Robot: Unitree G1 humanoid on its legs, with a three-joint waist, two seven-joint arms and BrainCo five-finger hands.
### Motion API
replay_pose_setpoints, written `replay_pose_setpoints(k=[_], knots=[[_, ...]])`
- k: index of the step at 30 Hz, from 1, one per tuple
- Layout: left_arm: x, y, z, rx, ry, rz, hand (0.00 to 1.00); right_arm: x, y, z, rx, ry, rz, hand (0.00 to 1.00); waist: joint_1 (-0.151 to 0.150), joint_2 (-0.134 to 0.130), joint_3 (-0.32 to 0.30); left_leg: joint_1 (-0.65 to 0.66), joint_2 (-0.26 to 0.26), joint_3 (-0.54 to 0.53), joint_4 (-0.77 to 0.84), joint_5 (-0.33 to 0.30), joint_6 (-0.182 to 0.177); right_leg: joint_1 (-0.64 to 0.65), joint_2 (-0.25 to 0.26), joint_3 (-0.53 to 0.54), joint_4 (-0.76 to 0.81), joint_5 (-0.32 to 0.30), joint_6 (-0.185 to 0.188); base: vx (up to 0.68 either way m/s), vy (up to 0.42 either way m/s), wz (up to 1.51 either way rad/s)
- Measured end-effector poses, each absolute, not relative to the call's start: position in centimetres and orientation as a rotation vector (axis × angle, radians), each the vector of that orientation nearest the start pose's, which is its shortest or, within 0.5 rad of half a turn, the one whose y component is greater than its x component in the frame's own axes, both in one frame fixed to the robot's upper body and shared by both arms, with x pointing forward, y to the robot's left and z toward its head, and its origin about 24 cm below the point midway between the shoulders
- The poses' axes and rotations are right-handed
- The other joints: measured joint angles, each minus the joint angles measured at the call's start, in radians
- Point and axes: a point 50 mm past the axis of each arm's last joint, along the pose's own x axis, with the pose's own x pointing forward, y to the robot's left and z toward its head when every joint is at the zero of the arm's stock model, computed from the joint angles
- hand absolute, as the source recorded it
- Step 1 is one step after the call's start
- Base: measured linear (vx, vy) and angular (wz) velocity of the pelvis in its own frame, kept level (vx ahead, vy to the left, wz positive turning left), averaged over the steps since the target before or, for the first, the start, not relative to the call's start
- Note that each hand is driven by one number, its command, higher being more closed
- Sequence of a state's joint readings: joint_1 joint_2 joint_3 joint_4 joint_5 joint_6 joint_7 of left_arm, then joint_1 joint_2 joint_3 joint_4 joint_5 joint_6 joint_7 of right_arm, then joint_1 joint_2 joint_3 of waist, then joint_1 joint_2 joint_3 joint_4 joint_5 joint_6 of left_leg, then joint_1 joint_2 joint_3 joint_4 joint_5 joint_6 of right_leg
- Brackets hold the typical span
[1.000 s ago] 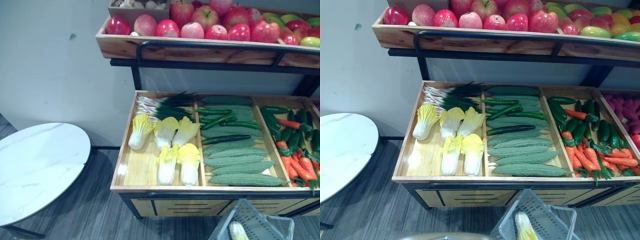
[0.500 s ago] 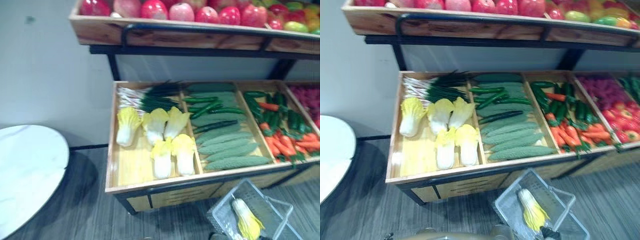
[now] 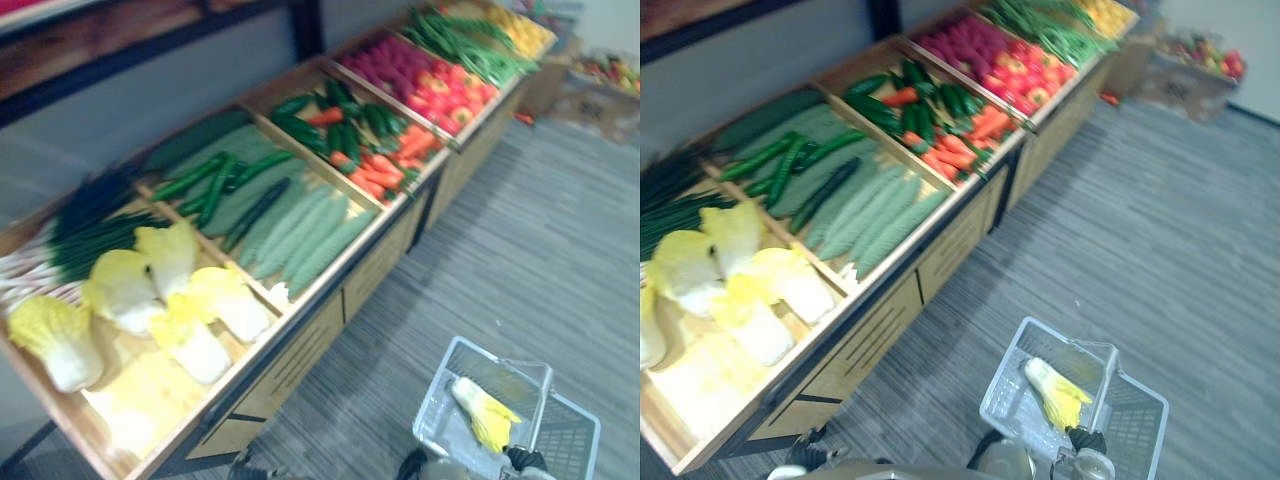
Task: Pick vegetable in the basket
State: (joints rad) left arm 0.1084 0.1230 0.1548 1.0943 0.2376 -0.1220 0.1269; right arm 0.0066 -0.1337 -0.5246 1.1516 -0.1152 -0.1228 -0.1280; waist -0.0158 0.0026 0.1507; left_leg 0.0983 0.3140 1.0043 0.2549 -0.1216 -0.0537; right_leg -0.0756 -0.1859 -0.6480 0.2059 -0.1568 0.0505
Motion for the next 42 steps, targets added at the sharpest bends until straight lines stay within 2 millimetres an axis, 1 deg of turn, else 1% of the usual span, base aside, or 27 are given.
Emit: replay_pose_setpoints(k=[1, 3, 5, 6, 7, 8, 9, 10, 11, 13, 16, 17, 18, 19, 21, 24, 29, 31, 33, 34, 35, 36, 37, 39, 40, 41, 42], knots=[[8.2, 22.2, -15.8, 0.299, 1.073, 0.192, 0.00, 9.4, -26.2, -14.9, -0.012, 1.016, -0.590, 1.00, -0.007, 0.001, 0.000, 0.000, 0.021, 0.008, 0.018, 0.001, -0.002, 0.015, 0.026, 0.012, -0.034, 0.014, -0.006, -0.02, -0.227, -0.73], [8.4, 22.1, -15.8, 0.290, 1.069, 0.197, 0.00, 8.5, -26.1, -15.1, -0.025, 1.042, -0.579, 1.00, -0.010, 0.010, -0.001, 0.010, 0.103, 0.029, 0.119, 0.009, -0.013, 0.041, 0.103, 0.067, -0.122, 0.054, -0.036, 0.00, -0.224, -0.81], [8.1, 22.3, -15.9, 0.271, 1.081, 0.226, 0.00, 8.5, -26.0, -15.2, -0.038, 1.048, -0.562, 1.00, -0.011, 0.014, -0.002, 0.014, 0.168, 0.016, 0.239, 0.032, -0.005, 0.052, 0.144, 0.136, -0.155, 0.070, -0.062, 0.00, -0.151, -1.16], [8.0, 22.3, -15.9, 0.235, 1.079, 0.259, 0.00, 8.5, -26.0, -15.1, -0.043, 1.047, -0.558, 1.00, -0.010, 0.012, 0.006, -0.009, 0.187, -0.074, 0.309, 0.057, -0.012, 0.062, 0.154, 0.196, -0.161, 0.083, -0.078, 0.03, -0.123, -1.27], [7.9, 22.3, -15.9, 0.217, 1.081, 0.276, 0.00, 8.5, -26.1, -15.1, -0.047, 1.046, -0.558, 1.00, -0.007, 0.008, 0.009, -0.029, 0.166, -0.166, 0.319, 0.050, -0.020, 0.061, 0.150, 0.222, -0.159, 0.085, -0.079, 0.08, -0.057, -1.34], [7.7, 22.0, -16.0, 0.183, 1.084, 0.308, 0.00, 8.4, -26.6, -15.0, -0.062, 1.048, -0.560, 1.00, -0.007, 0.007, 0.012, -0.059, 0.082, -0.367, 0.304, 0.014, -0.037, 0.061, 0.138, 0.283, -0.155, 0.088, -0.076, 0.10, 0.015, -1.63], [7.3, 21.6, -16.2, 0.136, 1.092, 0.347, 0.00, 8.4, -26.9, -14.9, -0.071, 1.053, -0.557, 1.00, -0.004, 0.011, 0.011, -0.082, -0.035, -0.593, 0.271, -0.039, -0.056, 0.062, 0.124, 0.361, -0.154, 0.097, -0.068, 0.11, 0.058, -1.56], [7.2, 21.5, -16.2, 0.130, 1.093, 0.350, 0.00, 8.4, -27.1, -14.9, -0.078, 1.053, -0.557, 1.00, -0.002, 0.012, 0.011, -0.084, -0.060, -0.632, 0.261, -0.048, -0.061, 0.062, 0.122, 0.376, -0.154, 0.099, -0.065, 0.09, 0.101, -1.58], [7.1, 21.5, -16.2, 0.117, 1.090, 0.359, 0.00, 8.2, -27.2, -14.9, -0.083, 1.057, -0.553, 1.00, -0.003, 0.013, 0.012, -0.097, -0.128, -0.746, 0.209, -0.080, -0.076, 0.061, 0.119, 0.430, -0.156, 0.104, -0.057, 0.06, 0.102, -1.01], [7.3, 21.5, -16.1, 0.117, 1.081, 0.358, 0.00, 7.7, -27.1, -15.0, -0.078, 1.069, -0.557, 1.00, -0.005, 0.017, 0.013, -0.118, -0.169, -0.857, 0.118, -0.104, -0.074, 0.058, 0.129, 0.496, -0.166, 0.111, -0.045, 0.02, 0.163, -1.15], [7.1, 21.2, -16.2, 0.102, 1.081, 0.365, 0.00, 7.7, -27.3, -15.0, -0.071, 1.059, -0.569, 1.00, 0.000, 0.035, 0.009, -0.151, -0.184, -1.026, -0.047, -0.091, -0.061, 0.027, 0.160, 0.606, -0.194, 0.126, -0.006, -0.03, 0.227, -1.15], [7.1, 20.9, -16.3, 0.090, 1.085, 0.361, 0.00, 7.8, -27.2, -15.0, -0.063, 1.053, -0.576, 1.00, 0.010, 0.054, 0.011, -0.153, -0.175, -1.035, -0.064, -0.103, -0.060, 0.026, 0.170, 0.643, -0.200, 0.138, 0.012, 0.00, 0.263, -1.14], [7.1, 21.0, -16.3, 0.097, 1.087, 0.362, 0.00, 7.7, -26.9, -15.1, -0.056, 1.056, -0.571, 1.00, 0.012, 0.047, 0.006, -0.153, -0.183, -1.018, -0.065, -0.117, -0.053, 0.032, 0.164, 0.655, -0.214, 0.145, 0.023, 0.05, 0.274, -0.91], [7.2, 21.4, -16.1, 0.137, 1.082, 0.348, 0.00, 7.0, -26.2, -15.4, -0.038, 1.070, -0.569, 1.00, 0.017, 0.018, -0.001, -0.147, -0.207, -0.981, -0.068, -0.124, -0.041, 0.036, 0.131, 0.665, -0.240, 0.166, 0.042, 0.08, 0.287, -0.60], [7.2, 21.9, -16.0, 0.237, 1.083, 0.284, 0.00, 6.2, -25.4, -15.7, -0.003, 1.088, -0.582, 1.00, 0.017, -0.013, -0.012, -0.125, -0.249, -0.940, -0.087, -0.128, -0.023, 0.031, 0.088, 0.690, -0.241, 0.183, 0.058, 0.11, 0.298, -0.49], [7.0, 21.9, -16.1, 0.273, 1.097, 0.225, 0.00, 5.7, -25.3, -15.8, 0.008, 1.094, -0.592, 1.00, 0.018, -0.021, -0.032, -0.088, -0.282, -0.902, -0.136, -0.118, 0.000, 0.030, 0.061, 0.713, -0.252, 0.185, 0.066, 0.15, 0.207, -0.32], [7.2, 22.3, -16.0, 0.301, 1.095, 0.200, 0.00, 5.9, -25.1, -15.8, 0.013, 1.088, -0.578, 1.00, 0.020, -0.027, -0.044, -0.049, -0.288, -0.877, -0.148, -0.124, 0.009, 0.024, 0.061, 0.708, -0.223, 0.181, 0.079, 0.17, 0.075, -0.21], [7.3, 22.1, -16.1, 0.304, 1.096, 0.191, 0.00, 6.1, -25.2, -15.7, 0.027, 1.075, -0.588, 1.00, 0.020, -0.020, -0.037, -0.025, -0.282, -0.877, -0.138, -0.137, 0.029, -0.007, 0.072, 0.704, -0.107, 0.139, 0.078, 0.08, 0.012, -0.09], [7.5, 21.7, -16.1, 0.315, 1.094, 0.166, 0.00, 6.7, -25.2, -15.6, 0.049, 1.048, -0.606, 1.00, 0.021, -0.005, -0.015, 0.015, -0.262, -0.866, -0.119, -0.173, 0.043, -0.114, 0.084, 0.687, 0.207, 0.091, 0.052, 0.03, 0.015, -0.12], [7.6, 21.7, -16.1, 0.319, 1.090, 0.162, 0.00, 6.9, -25.2, -15.5, 0.051, 1.036, -0.609, 1.00, 0.019, -0.010, -0.008, 0.028, -0.263, -0.859, -0.113, -0.183, 0.044, -0.149, 0.083, 0.676, 0.293, 0.091, 0.051, -0.01, 0.013, -0.15], [7.8, 21.7, -15.9, 0.325, 1.075, 0.164, 0.00, 7.2, -24.9, -15.4, 0.056, 1.022, -0.610, 1.00, 0.021, -0.011, -0.007, 0.048, -0.263, -0.851, -0.100, -0.205, 0.052, -0.202, 0.066, 0.656, 0.434, 0.100, 0.040, 0.01, -0.002, -0.17], [8.0, 21.7, -15.9, 0.338, 1.065, 0.168, 0.00, 7.1, -24.7, -15.5, 0.057, 1.022, -0.614, 1.00, 0.022, -0.005, -0.002, 0.067, -0.263, -0.848, -0.100, -0.211, 0.060, -0.224, 0.055, 0.643, 0.491, 0.097, 0.040, 0.05, -0.022, -0.10], [7.9, 21.7, -15.9, 0.350, 1.071, 0.163, 0.00, 7.4, -24.7, -15.4, 0.054, 1.008, -0.616, 1.00, 0.013, -0.018, 0.003, 0.098, -0.265, -0.850, -0.106, -0.220, 0.068, -0.243, 0.029, 0.606, 0.557, 0.077, 0.020, 0.12, -0.057, 0.02], [8.6, 21.6, -15.8, 0.350, 1.057, 0.158, 0.00, 7.4, -24.7, -15.4, 0.052, 1.005, -0.616, 1.00, 0.006, -0.022, 0.002, 0.121, -0.255, -0.850, -0.125, -0.227, 0.062, -0.257, -0.002, 0.533, 0.510, 0.068, 0.006, 0.16, -0.106, 0.05], [9.3, 21.8, -15.6, 0.354, 1.041, 0.161, 0.00, 7.8, -24.8, -15.3, 0.051, 0.994, -0.614, 1.00, 0.003, -0.021, 0.002, 0.128, -0.232, -0.849, -0.134, -0.232, 0.049, -0.268, -0.004, 0.490, 0.420, 0.069, 0.007, 0.25, -0.202, 0.00], [10.4, 22.0, -15.3, 0.359, 1.015, 0.166, 0.00, 8.3, -24.8, -15.2, 0.053, 0.984, -0.609, 1.00, -0.003, -0.010, 0.008, 0.134, -0.202, -0.849, -0.144, -0.238, 0.033, -0.274, 0.001, 0.460, 0.312, 0.081, 0.021, 0.27, -0.231, 0.01], [11.0, 22.1, -15.2, 0.360, 0.999, 0.170, 0.00, 8.6, -24.7, -15.2, 0.055, 0.981, -0.606, 1.00, -0.005, -0.013, 0.010, 0.135, -0.187, -0.850, -0.150, -0.243, 0.021, -0.275, 0.004, 0.453, 0.242, 0.095, 0.034, 0.32, -0.292, 0.06]])
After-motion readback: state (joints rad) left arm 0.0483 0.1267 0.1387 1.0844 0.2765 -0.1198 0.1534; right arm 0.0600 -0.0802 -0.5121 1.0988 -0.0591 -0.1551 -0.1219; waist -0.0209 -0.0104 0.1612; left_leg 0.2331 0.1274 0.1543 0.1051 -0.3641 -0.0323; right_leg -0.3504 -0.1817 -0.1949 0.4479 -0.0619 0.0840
